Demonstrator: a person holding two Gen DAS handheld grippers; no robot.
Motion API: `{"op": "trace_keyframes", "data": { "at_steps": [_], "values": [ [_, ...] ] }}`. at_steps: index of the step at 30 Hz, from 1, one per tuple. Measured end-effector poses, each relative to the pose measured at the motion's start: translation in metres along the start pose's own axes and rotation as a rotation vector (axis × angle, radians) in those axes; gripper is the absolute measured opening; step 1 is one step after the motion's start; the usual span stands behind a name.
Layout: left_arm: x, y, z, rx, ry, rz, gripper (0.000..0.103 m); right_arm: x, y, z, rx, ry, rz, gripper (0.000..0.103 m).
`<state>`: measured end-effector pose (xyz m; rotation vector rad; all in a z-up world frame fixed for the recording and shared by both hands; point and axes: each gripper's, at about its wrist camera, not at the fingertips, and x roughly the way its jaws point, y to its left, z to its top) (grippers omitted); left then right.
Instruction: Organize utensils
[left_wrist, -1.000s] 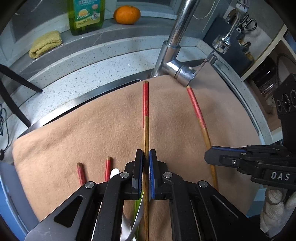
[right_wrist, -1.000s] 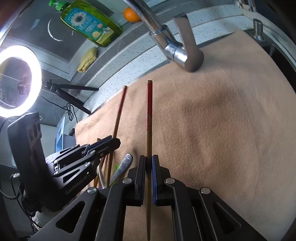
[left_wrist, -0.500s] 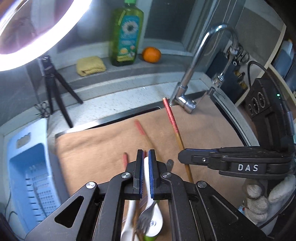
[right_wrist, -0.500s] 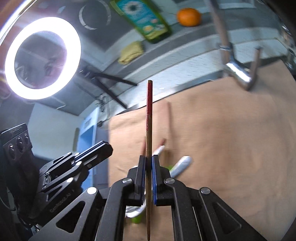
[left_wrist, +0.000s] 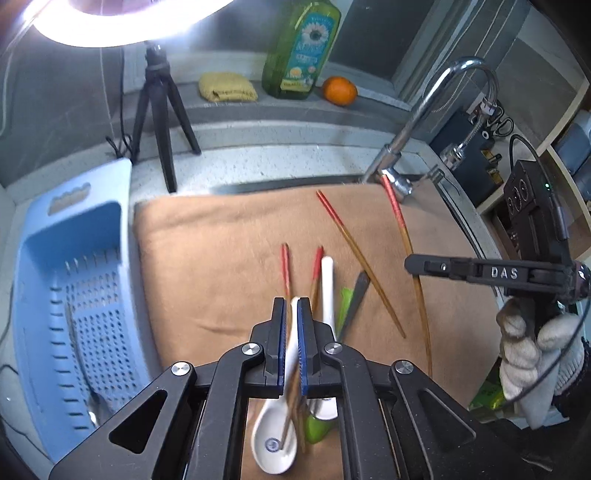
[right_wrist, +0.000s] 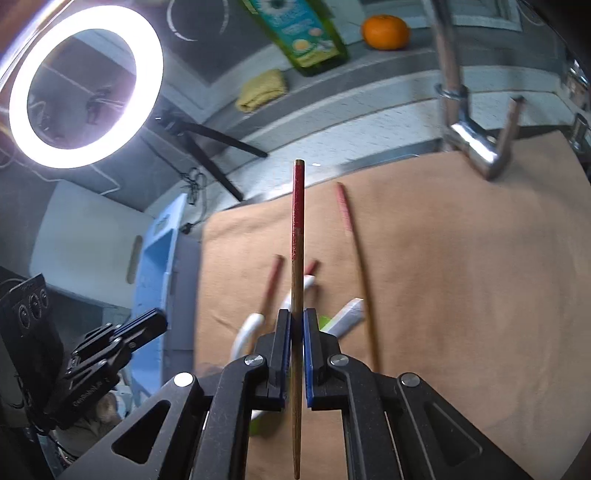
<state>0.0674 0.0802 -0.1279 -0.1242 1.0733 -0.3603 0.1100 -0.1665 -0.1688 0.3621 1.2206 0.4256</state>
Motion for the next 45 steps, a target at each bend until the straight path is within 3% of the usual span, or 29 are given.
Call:
{"op": "trace_keyframes", "data": {
  "at_steps": [6, 13, 15, 17, 32, 38, 43, 45],
  "values": [
    [0.029, -0.023, -0.002, -0.018, 0.045, -0.040, 0.013, -0.003, -0.044, -0.004, 0.036, 0.019, -0.054, 0.006],
    [0.068, -0.064, 0.020, -0.028, 0.050, -0.050, 0.013, -0.011, -0.063, -0.001, 0.003, 0.035, -0.061, 0.006],
    [0.080, -0.073, 0.027, -0.044, 0.058, -0.043, 0.018, -0.013, -0.065, -0.002, -0.029, 0.043, -0.067, 0.006],
    [0.090, -0.081, 0.031, -0.046, 0.056, -0.015, 0.028, -0.014, -0.066, -0.001, -0.068, 0.050, -0.076, 0.006],
    [0.150, -0.090, 0.056, -0.197, 0.073, 0.213, 0.029, -0.015, -0.090, 0.004, -0.251, 0.127, -0.019, 0.006],
    [0.166, -0.093, 0.060, -0.178, 0.108, 0.282, 0.028, -0.011, -0.096, 0.012, -0.282, 0.141, 0.020, 0.006],
    [0.172, -0.100, 0.063, -0.134, 0.107, 0.291, 0.008, -0.010, -0.105, 0.017, -0.275, 0.143, 0.038, 0.006],
    [0.171, -0.101, 0.064, -0.129, 0.115, 0.287, 0.006, -0.010, -0.108, 0.018, -0.271, 0.142, 0.039, 0.006]
  ]
}}
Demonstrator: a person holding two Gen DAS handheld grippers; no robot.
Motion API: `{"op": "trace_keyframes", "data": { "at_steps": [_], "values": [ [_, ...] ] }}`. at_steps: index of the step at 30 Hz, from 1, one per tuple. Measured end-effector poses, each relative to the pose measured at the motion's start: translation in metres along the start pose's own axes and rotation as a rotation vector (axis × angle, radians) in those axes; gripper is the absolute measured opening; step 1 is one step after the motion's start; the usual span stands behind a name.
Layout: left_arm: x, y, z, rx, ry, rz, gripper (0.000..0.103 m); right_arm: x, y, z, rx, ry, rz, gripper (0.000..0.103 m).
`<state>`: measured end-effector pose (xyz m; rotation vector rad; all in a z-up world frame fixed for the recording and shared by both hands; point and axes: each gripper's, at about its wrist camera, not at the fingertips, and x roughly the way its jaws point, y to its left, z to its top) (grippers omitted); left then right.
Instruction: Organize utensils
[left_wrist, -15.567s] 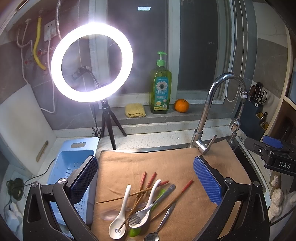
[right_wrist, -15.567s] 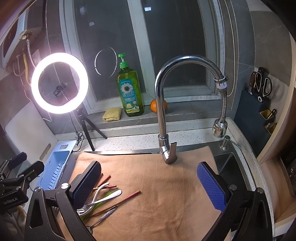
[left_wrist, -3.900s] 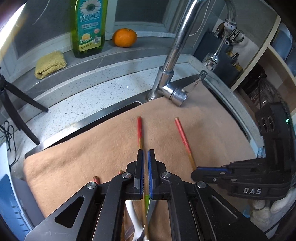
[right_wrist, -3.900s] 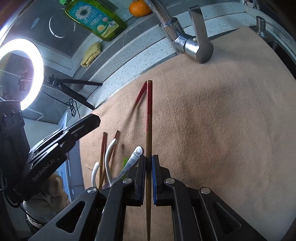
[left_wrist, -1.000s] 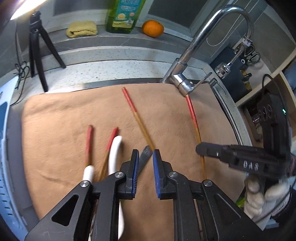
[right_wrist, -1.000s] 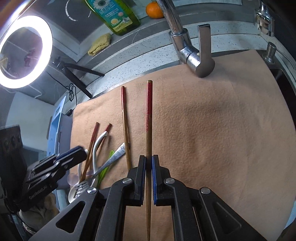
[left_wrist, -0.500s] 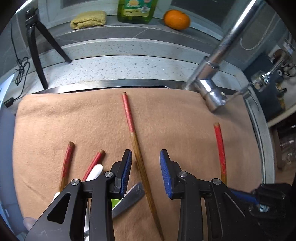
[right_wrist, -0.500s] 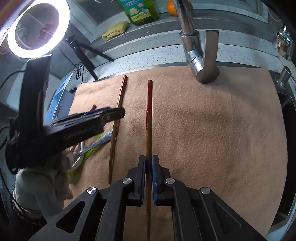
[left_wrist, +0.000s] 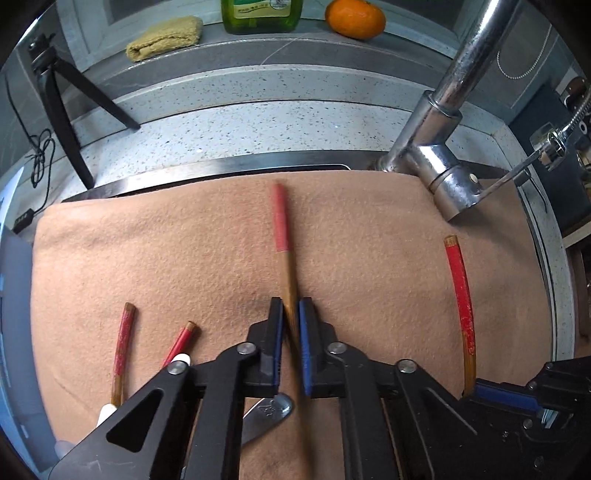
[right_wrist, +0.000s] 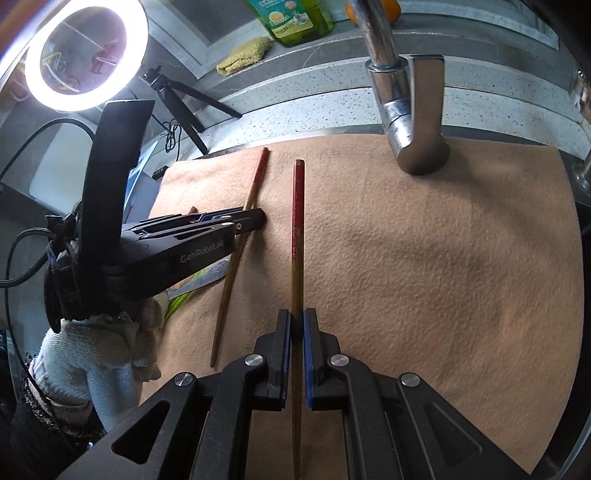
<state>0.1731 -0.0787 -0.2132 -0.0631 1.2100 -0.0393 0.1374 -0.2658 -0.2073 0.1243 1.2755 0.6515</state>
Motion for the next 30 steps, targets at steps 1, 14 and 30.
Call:
{"op": "trace_keyframes", "data": {
  "at_steps": [1, 14, 30],
  "values": [
    [0.000, -0.001, 0.001, -0.003, 0.001, -0.005, 0.006, 0.000, -0.001, 0.000, 0.002, -0.002, 0.000, 0.006],
    [-0.051, -0.006, -0.014, 0.002, -0.051, -0.155, 0.006, -0.015, -0.001, 0.006, 0.041, -0.050, 0.027, 0.006],
    [-0.129, 0.148, -0.058, -0.101, -0.154, -0.113, 0.006, 0.007, 0.136, 0.058, -0.014, -0.104, 0.070, 0.006]
  ]
}}
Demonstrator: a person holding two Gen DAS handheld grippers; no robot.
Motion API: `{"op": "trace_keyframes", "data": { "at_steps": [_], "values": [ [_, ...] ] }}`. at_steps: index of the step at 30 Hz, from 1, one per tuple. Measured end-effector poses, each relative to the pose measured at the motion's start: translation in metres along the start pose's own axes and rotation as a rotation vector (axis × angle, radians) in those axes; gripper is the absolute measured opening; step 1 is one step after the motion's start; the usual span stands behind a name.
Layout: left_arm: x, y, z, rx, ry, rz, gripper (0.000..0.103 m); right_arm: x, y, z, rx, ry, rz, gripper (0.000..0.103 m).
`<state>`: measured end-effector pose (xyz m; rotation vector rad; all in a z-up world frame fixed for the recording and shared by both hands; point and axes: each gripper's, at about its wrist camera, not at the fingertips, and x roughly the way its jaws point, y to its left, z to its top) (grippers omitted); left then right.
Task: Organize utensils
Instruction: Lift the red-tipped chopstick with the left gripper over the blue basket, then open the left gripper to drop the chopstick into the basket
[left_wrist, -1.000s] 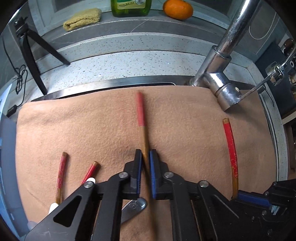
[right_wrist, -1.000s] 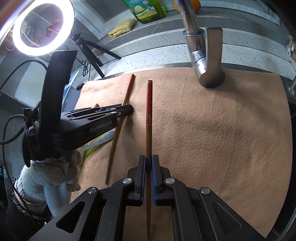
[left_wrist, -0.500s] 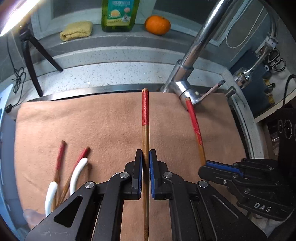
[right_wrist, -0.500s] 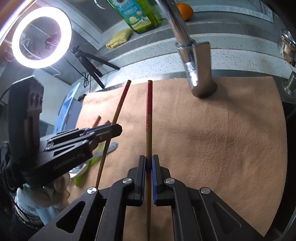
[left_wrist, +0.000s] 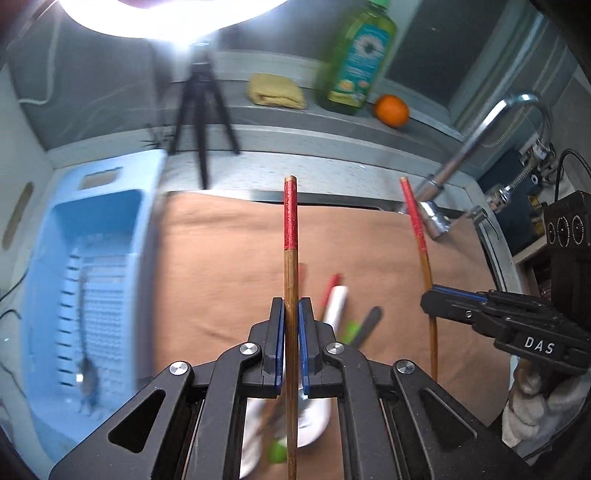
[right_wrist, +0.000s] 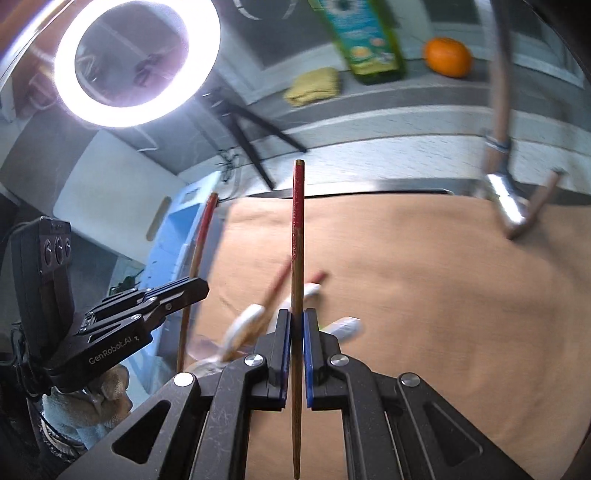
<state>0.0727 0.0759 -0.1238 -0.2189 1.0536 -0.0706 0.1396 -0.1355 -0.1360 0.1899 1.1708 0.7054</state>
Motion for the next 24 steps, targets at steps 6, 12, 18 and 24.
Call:
{"op": "trace_keyframes", "data": {
  "at_steps": [6, 12, 18, 24],
  "values": [
    [-0.027, 0.078, -0.004, -0.067, -0.026, 0.033, 0.006, 0.029, 0.064, 0.012, -0.025, -0.010, 0.028, 0.006],
    [-0.025, 0.136, 0.002, -0.126, -0.025, 0.037, 0.006, 0.069, 0.122, 0.022, -0.042, -0.009, 0.048, 0.006],
    [-0.013, 0.170, 0.008, -0.149, -0.012, 0.026, 0.006, 0.116, 0.165, 0.025, -0.058, 0.023, 0.038, 0.006],
    [-0.004, 0.187, 0.009, -0.146, 0.012, 0.027, 0.006, 0.157, 0.183, 0.024, -0.039, 0.072, 0.017, 0.006]
  ]
}}
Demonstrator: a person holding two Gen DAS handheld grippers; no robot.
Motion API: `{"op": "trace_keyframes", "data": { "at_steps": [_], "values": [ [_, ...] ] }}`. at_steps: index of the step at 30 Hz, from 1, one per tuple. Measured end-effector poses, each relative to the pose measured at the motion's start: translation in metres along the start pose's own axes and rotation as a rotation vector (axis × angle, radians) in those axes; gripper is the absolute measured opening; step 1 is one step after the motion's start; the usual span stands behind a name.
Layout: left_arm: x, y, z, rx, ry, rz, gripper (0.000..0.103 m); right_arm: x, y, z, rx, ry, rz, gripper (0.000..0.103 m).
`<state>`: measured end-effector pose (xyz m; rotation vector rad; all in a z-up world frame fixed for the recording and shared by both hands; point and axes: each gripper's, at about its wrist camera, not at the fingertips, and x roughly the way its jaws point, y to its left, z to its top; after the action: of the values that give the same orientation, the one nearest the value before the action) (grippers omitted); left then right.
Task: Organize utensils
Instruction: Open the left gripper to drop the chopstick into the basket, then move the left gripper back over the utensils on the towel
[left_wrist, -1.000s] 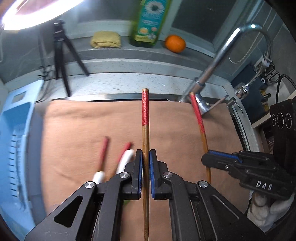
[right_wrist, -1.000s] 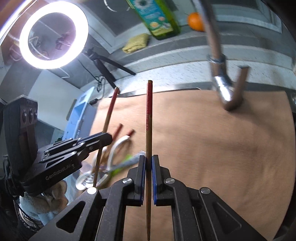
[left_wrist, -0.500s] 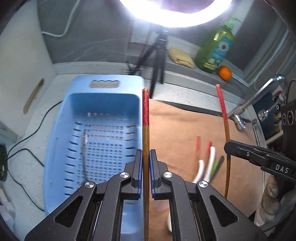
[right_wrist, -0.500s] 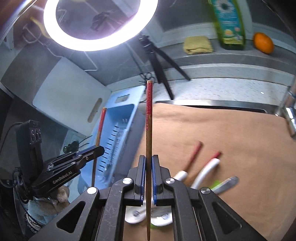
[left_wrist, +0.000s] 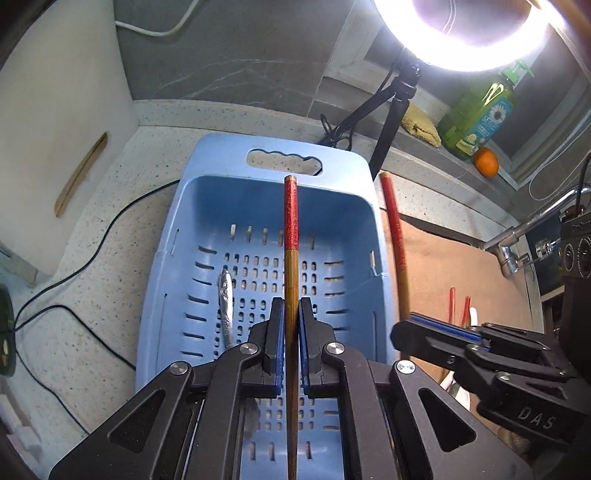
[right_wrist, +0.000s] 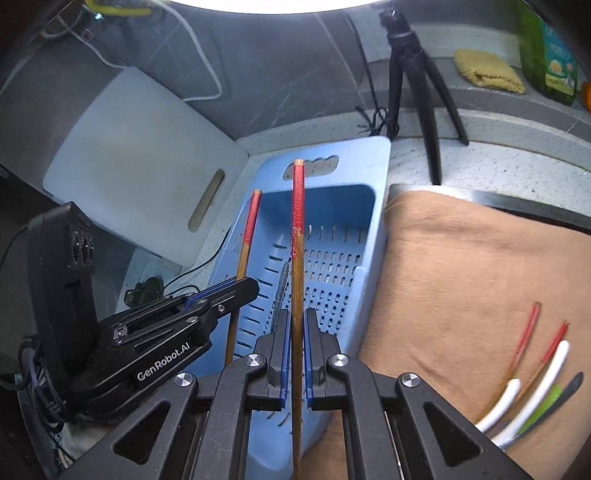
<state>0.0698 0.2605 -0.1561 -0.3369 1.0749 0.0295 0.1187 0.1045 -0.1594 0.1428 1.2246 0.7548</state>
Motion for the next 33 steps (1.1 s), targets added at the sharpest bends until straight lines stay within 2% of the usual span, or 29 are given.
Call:
{"op": "trace_keyframes", "data": {
  "at_steps": [3, 4, 6, 10, 14, 18, 23, 26, 28, 30, 33],
  "values": [
    [0.004, 0.004, 0.000, 0.005, 0.012, 0.004, 0.008, 0.008, 0.000, -0.001, 0.001, 0.009, -0.018, 0.007],
    [0.004, 0.005, 0.001, 0.006, 0.015, 0.008, 0.014, 0.009, 0.000, -0.001, 0.002, 0.010, -0.021, 0.008],
    [0.004, 0.005, 0.000, 0.010, 0.015, 0.012, 0.019, 0.009, -0.001, -0.001, 0.007, 0.012, -0.024, 0.009],
    [-0.001, 0.005, -0.002, 0.014, 0.003, 0.021, 0.019, -0.001, -0.006, -0.003, 0.008, 0.004, -0.025, 0.010],
    [-0.016, -0.003, -0.007, 0.011, -0.026, 0.017, 0.019, -0.022, -0.013, -0.005, -0.021, -0.025, -0.026, 0.021],
    [-0.041, -0.025, -0.024, 0.037, -0.079, 0.026, 0.019, -0.051, -0.030, -0.010, -0.076, -0.053, -0.008, 0.026],
    [-0.065, -0.053, -0.050, 0.042, -0.116, 0.003, 0.019, -0.093, -0.067, -0.023, -0.122, -0.102, 0.014, 0.036],
    [-0.072, -0.070, -0.068, 0.035, -0.124, -0.020, 0.029, -0.117, -0.094, -0.030, -0.129, -0.127, 0.012, 0.036],
    [-0.072, -0.083, -0.082, 0.038, -0.118, -0.021, 0.032, -0.131, -0.117, -0.033, -0.109, -0.117, 0.026, 0.038],
    [-0.070, -0.097, -0.097, 0.041, -0.110, -0.023, 0.032, -0.139, -0.135, -0.035, -0.081, -0.102, 0.054, 0.049],
    [-0.066, -0.117, -0.119, 0.054, -0.093, -0.023, 0.032, -0.146, -0.157, -0.039, -0.054, -0.077, 0.068, 0.050]
  ]
}}
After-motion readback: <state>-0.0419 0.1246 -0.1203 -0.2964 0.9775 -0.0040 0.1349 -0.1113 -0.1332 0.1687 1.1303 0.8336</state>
